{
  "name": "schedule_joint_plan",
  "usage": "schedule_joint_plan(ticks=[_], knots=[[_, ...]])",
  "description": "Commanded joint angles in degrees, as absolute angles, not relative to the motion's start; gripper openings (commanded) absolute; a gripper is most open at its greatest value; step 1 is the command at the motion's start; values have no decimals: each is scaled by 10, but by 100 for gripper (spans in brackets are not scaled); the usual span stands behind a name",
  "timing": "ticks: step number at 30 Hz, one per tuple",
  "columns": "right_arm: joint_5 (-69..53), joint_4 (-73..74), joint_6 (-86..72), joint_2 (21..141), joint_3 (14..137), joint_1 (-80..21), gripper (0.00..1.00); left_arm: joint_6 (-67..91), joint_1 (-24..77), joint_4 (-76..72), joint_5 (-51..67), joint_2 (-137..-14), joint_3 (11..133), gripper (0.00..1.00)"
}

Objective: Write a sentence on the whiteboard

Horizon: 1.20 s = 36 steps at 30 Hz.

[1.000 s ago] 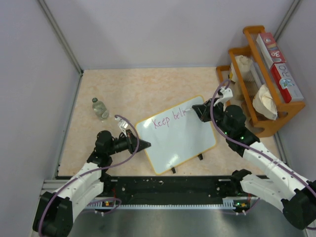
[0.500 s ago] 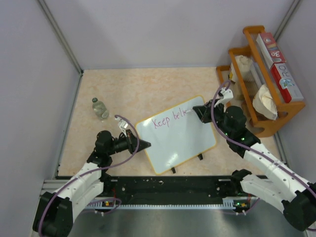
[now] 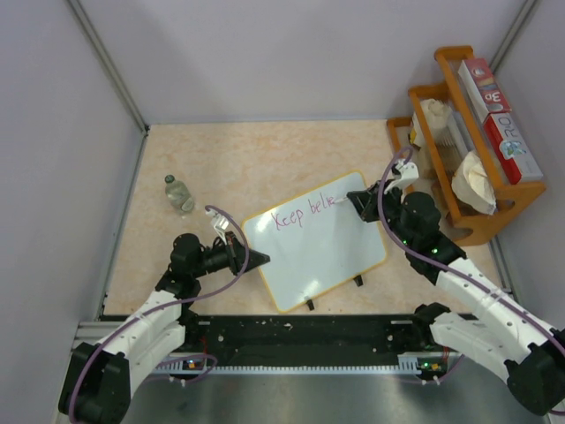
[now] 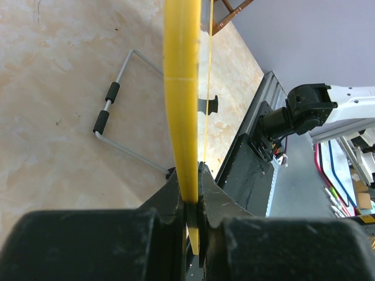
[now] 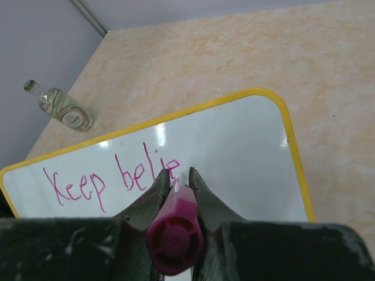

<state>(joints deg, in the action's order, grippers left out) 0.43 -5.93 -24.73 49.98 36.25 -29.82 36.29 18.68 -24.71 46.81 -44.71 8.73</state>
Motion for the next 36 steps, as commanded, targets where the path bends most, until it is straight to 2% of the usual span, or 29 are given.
schedule_joint_plan(ticks=[1, 22, 36], knots=[[29, -61, -246, 492, 370, -290, 0, 279, 192, -210, 484, -446, 63, 0], [3, -65, -254, 474, 417, -278, 0, 279, 192, -209, 484, -444, 63, 0], [3, -70, -255, 510, 422, -268, 0, 279, 192, -210, 484, -441, 62, 0]])
